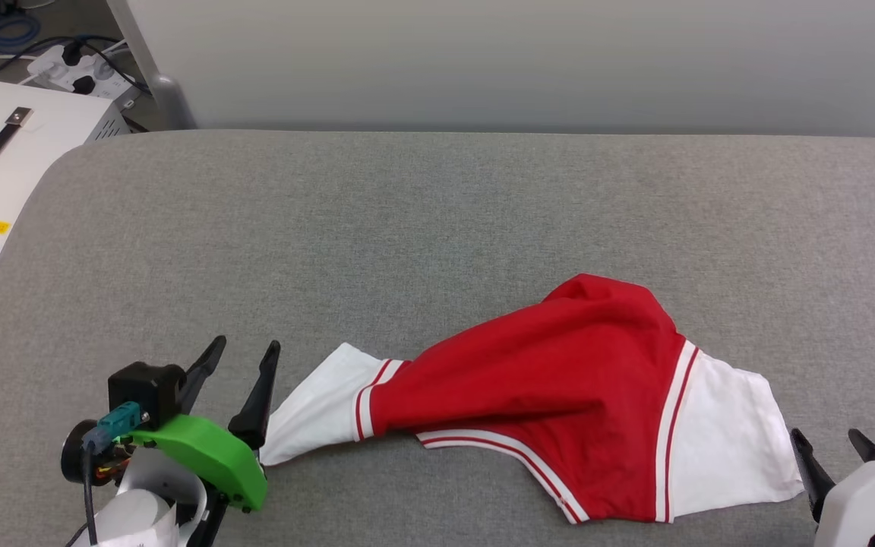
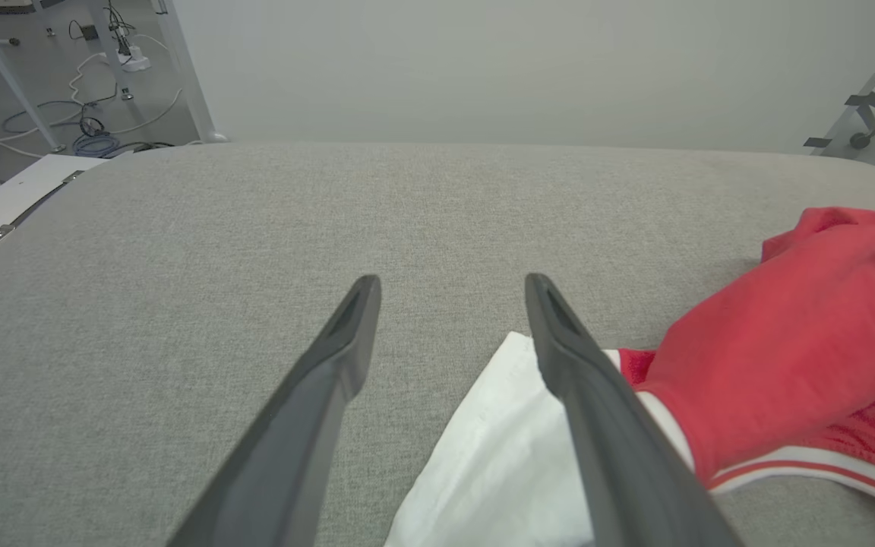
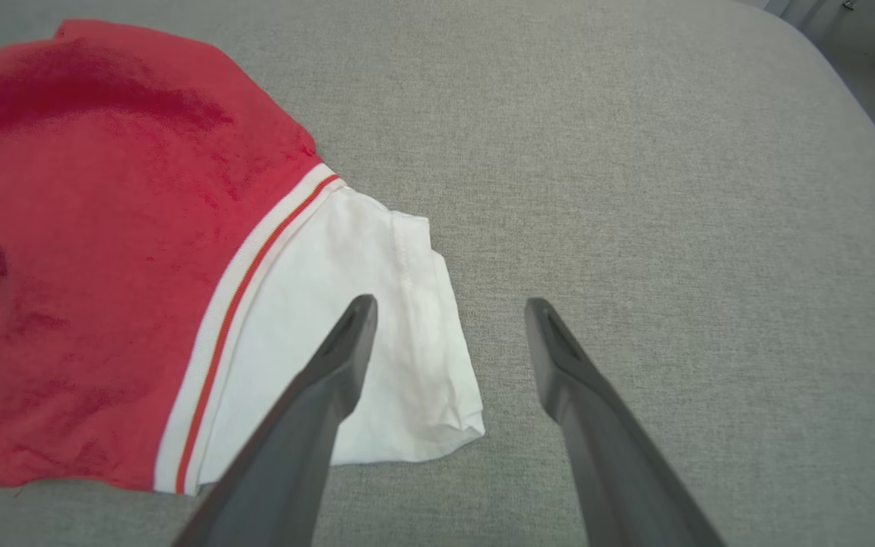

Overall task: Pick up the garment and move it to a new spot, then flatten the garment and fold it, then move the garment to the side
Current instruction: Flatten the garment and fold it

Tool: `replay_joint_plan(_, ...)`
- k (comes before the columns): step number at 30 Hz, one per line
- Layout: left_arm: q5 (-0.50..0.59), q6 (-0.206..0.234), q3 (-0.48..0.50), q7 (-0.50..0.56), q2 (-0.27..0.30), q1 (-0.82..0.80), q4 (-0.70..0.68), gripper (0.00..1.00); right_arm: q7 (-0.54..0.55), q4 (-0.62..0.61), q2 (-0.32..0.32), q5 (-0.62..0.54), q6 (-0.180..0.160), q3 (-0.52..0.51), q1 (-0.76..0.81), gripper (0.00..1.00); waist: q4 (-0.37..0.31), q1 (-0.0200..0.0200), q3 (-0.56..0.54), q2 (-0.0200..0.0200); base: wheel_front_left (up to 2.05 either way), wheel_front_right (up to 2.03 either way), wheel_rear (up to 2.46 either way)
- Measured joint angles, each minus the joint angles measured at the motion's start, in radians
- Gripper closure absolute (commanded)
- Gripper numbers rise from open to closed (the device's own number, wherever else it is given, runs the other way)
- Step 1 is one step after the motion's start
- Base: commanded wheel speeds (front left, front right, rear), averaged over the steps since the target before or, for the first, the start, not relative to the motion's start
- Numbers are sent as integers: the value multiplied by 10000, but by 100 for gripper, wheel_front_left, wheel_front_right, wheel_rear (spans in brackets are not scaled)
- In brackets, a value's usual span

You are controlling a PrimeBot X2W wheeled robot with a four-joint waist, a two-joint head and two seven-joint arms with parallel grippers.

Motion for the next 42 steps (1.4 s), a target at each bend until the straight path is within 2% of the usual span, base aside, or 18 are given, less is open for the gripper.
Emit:
replay_joint_plan(4,270,-23,104,-725,90,65,-205,0,1601,-188,0,138,0,-405,239,0,143,0,55,0,0,0,0)
replay_joint_plan(8,303,-15,84,-746,98,111,-376,0,2834,-360,-29,171,0,-752,279,0,324,0,195,0,0,0,0)
replay_joint_plan(11,307,17,36,-662,100,109,-418,0,3361,-345,-56,173,-2,-815,272,0,468,0,300,0,0,0,0)
replay_joint_plan(19,307,23,-42,-570,96,95,-420,0,3469,337,-65,17,0,-846,-29,0,785,0,535,0,0,0,0)
replay_joint_plan(30,270,58,-35,-447,82,84,-199,0,2938,1317,82,-79,-2,-767,-249,0,961,0,811,0,0,0,0)
replay_joint_plan(31,270,58,-35,-447,86,82,-176,0,2938,1402,90,-79,-2,-755,-250,42,957,0,818,0,0,0,0)
replay_joint_plan(32,270,58,-35,-447,86,81,-157,0,2934,1471,82,-77,-2,-736,-258,60,948,0,824,0,0,0,0)
replay_joint_plan(33,267,58,-35,-447,88,80,-148,0,2922,1515,75,-77,-2,-717,-269,100,937,0,826,0,0,0,0)
replay_joint_plan(42,96,50,-92,-487,92,79,23,0,2587,1590,-98,88,2,-918,-347,100,784,0,511,0,0,0,0)
